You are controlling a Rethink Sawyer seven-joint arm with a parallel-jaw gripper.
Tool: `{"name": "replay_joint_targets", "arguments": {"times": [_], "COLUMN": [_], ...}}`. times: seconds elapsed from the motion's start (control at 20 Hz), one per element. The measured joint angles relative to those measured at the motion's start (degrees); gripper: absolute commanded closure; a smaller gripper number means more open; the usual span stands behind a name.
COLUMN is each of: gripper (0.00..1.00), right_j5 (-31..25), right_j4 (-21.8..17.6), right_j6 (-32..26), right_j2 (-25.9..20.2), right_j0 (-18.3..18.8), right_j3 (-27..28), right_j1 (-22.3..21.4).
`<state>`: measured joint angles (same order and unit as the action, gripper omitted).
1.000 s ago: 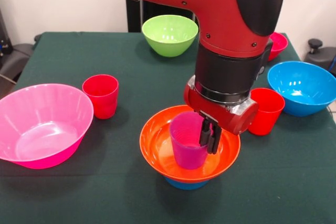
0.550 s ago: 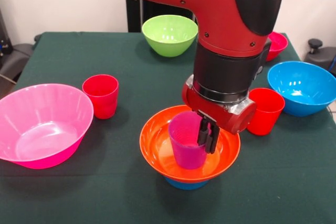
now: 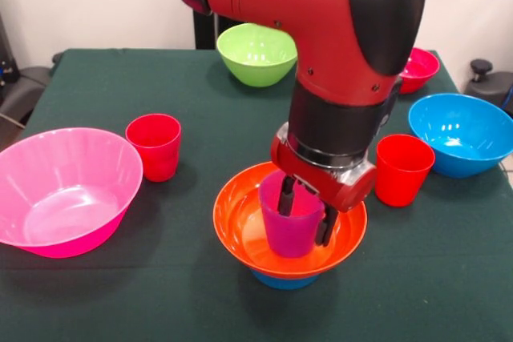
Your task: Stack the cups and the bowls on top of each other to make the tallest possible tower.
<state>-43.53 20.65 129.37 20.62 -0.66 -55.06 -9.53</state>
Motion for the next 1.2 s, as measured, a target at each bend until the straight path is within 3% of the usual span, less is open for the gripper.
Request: {"name": "replay_joint_targets", "arguments": {"times": [0.75, 1.2], "gripper": [0.0, 0.0], "right_j5": [0.01, 0.0], "right_j4": [-0.02, -0.05], "right_j6": [0.0, 0.0], "right_j2": [0.07, 0.07], "right_j0": [0.0, 0.1], "right_j3": [-0.41, -4.2], "right_j1": [1.38, -1.37]}}
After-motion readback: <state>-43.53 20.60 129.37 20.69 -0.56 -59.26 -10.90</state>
